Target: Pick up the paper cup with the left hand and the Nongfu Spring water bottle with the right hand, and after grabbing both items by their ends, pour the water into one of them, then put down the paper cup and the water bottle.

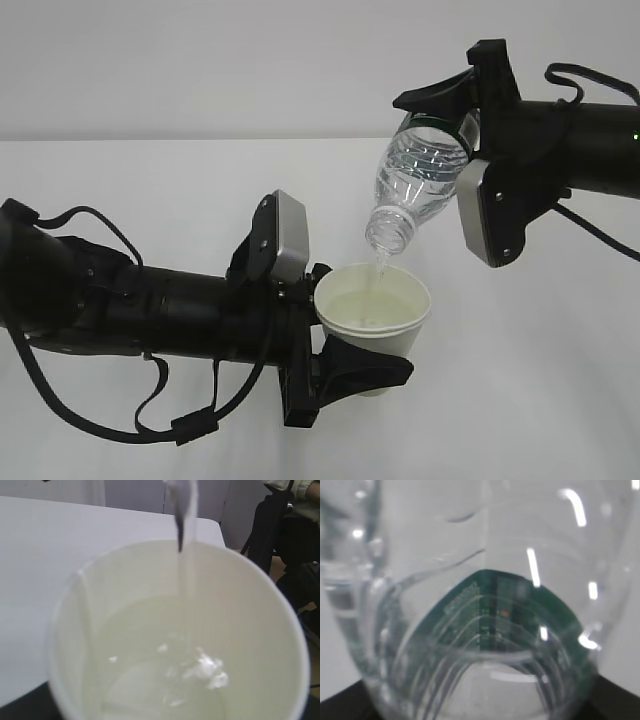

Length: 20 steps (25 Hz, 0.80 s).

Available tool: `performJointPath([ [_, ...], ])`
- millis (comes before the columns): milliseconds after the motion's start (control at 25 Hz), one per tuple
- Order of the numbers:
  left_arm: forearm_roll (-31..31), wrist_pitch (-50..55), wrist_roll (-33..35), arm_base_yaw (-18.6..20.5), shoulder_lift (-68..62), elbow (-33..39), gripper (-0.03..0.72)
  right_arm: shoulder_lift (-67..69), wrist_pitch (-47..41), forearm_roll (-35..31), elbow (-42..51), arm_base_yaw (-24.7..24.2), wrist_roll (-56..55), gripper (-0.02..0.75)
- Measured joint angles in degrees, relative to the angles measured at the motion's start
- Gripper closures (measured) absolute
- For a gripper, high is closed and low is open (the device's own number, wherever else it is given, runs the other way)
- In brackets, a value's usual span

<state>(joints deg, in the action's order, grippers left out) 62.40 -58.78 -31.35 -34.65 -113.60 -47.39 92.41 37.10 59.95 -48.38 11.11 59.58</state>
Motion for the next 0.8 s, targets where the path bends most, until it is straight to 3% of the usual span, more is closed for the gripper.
performJointPath([
  [800, 0.00, 0.04, 0.00, 0.00, 0.00, 0.00, 0.215, 0.00, 0.06, 0.00, 0.00, 0.00, 0.04, 0.246],
])
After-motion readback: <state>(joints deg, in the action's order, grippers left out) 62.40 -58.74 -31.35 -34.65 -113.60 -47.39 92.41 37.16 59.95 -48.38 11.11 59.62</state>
